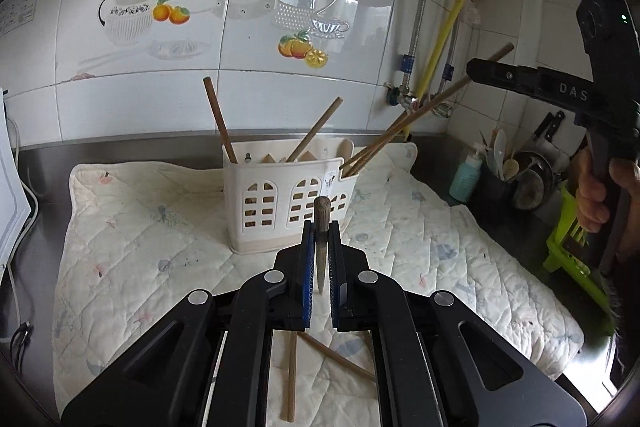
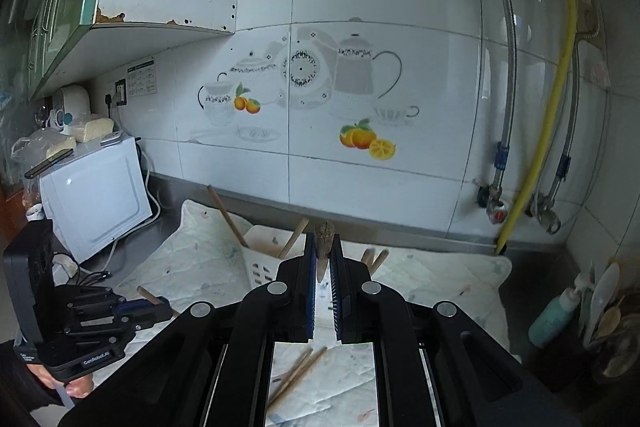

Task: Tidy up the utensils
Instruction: 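Lift the left gripper's chopstick toward the holder while the right gripper lifts its own, then open the left gripper over the holder while the right gripper releases its chopstick into it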

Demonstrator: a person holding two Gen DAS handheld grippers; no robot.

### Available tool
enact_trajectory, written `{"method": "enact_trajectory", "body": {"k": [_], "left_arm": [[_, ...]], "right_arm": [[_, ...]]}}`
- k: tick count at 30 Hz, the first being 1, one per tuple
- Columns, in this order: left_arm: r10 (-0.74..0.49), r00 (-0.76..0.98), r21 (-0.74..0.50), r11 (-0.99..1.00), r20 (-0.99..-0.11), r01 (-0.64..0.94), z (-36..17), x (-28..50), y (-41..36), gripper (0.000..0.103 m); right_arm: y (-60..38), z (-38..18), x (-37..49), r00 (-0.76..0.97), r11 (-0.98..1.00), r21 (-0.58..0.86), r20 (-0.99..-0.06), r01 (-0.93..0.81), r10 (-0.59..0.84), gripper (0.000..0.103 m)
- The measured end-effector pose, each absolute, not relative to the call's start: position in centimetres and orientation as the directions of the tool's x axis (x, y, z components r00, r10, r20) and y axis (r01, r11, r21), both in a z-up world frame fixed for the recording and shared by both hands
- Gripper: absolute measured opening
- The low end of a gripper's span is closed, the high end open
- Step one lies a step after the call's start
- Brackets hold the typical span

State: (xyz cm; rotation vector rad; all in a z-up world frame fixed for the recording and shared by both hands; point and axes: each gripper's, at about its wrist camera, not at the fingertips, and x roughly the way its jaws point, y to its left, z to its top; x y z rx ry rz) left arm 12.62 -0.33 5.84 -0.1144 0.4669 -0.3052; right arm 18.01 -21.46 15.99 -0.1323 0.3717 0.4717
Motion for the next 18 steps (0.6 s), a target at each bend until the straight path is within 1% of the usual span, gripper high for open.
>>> {"method": "enact_trajectory", "body": {"k": [4, 7, 10, 12, 18], "left_arm": [[-0.304, 0.864, -0.153, 0.952, -0.402, 0.264, 7.5, 12.9, -0.1, 0.005], [-0.304, 0.870, -0.146, 0.952, -0.388, 0.268, 8.7, 13.2, 0.2, 0.005], [-0.302, 0.879, -0.133, 0.953, -0.369, 0.271, 10.1, 13.5, 0.3, 0.005], [-0.296, 0.888, -0.120, 0.955, -0.351, 0.271, 11.2, 13.7, 0.3, 0.005], [-0.275, 0.923, -0.083, 0.961, -0.268, 0.263, 15.4, 15.0, 0.4, 0.005]], "right_arm": [[-20.7, 17.8, 19.7, 0.848, 0.894, -0.100, -0.377, -0.437, 0.373, 0.006], [-19.9, 17.8, 21.6, 0.840, 0.895, -0.119, -0.418, -0.429, 0.347, 0.006], [-18.8, 16.5, 24.0, 0.822, 0.897, -0.144, -0.480, -0.418, 0.306, 0.006], [-18.5, 15.3, 25.3, 0.801, 0.897, -0.130, -0.516, -0.423, 0.303, 0.006], [-18.0, 12.3, 28.4, 0.760, 0.904, -0.083, -0.575, -0.420, 0.301, 0.007]]}}
